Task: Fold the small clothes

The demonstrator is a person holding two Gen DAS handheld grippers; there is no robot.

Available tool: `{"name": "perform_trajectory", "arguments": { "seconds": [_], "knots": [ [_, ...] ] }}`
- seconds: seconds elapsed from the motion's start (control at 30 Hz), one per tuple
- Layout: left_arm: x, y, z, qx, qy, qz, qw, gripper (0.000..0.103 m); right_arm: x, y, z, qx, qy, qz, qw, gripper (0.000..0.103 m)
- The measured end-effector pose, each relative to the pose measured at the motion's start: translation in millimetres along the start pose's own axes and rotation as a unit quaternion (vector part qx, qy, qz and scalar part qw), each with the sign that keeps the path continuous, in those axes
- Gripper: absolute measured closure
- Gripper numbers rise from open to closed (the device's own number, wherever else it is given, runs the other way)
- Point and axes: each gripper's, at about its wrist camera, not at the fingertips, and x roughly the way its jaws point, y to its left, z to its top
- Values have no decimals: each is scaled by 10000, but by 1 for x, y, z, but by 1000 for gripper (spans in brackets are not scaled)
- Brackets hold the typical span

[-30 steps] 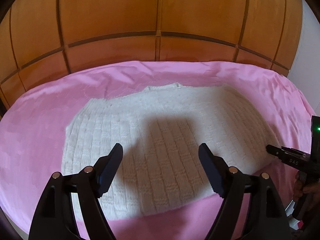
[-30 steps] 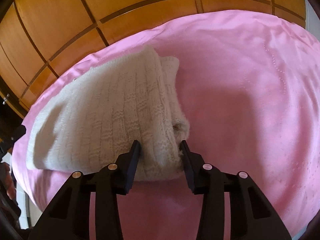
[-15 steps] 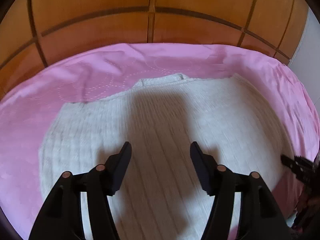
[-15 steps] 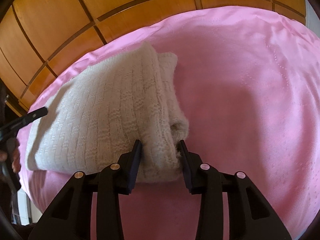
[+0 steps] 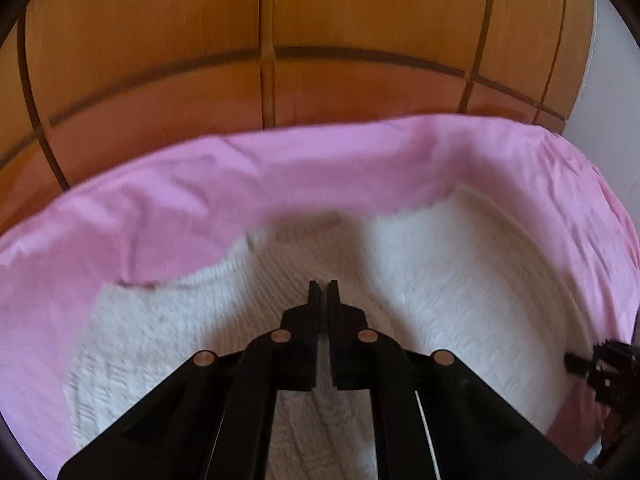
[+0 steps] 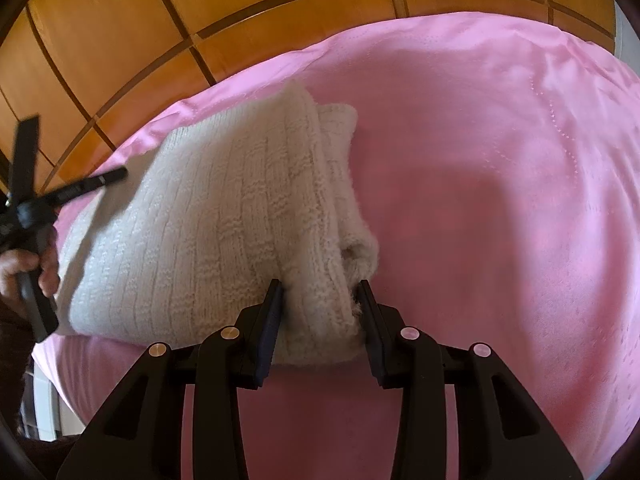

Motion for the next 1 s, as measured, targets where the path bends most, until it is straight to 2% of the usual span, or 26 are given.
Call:
{"name": "perform_trajectory", "arguments": {
  "seconds": [0.07, 0.13, 0.17, 0.27, 0.33, 0.37, 0.4, 0.47, 0.53, 0.7, 0.73, 0.8, 1.0],
  "knots": [
    [15, 4, -1, 7, 240, 92, 9997, 100, 2, 1, 1, -11, 3, -8, 10000, 66],
    [45, 11, -13, -73, 708, 246, 9972, 99, 2, 1, 0, 16, -10, -6, 10000, 66],
    [51, 13, -20, -96, 738, 283, 9968, 99, 2, 1, -1, 18, -11, 2, 10000, 66],
    [42, 17, -22, -344, 615, 400, 9967, 96, 3, -2, -1, 42, 7, 38, 10000, 66],
    [23, 17, -21, -408, 444, 465, 9971, 92, 3, -2, -1, 22, 13, 39, 10000, 66],
    [16, 13, -20, -376, 365, 463, 9976, 86, 4, -3, 0, 24, 17, 39, 10000, 66],
    [7, 9, -20, -340, 262, 455, 9980, 74, 3, -3, 0, 45, 15, 53, 10000, 66],
    [-13, 4, -21, -344, 28, 416, 9985, 62, 2, -6, 1, 103, 18, 111, 9999, 66],
    [-25, 2, -21, -310, -104, 385, 9987, 62, -3, -6, 3, 125, -33, 93, 9999, 59],
    [-45, -2, -26, -276, -266, 379, 9985, 56, -27, 5, 20, -54, -502, -82, 9987, 59],
    [-46, -2, -26, -284, -271, 373, 9985, 56, -31, 8, 26, -95, -588, -114, 9982, 52],
    [-48, 2, -28, -292, -314, 400, 9983, 54, -33, 21, 40, -262, -690, -25, 9973, 45],
    [-51, 19, -37, -399, -322, 552, 9972, 44, 7, 80, 79, -1019, -438, 82, 9938, 45]
  ]
}}
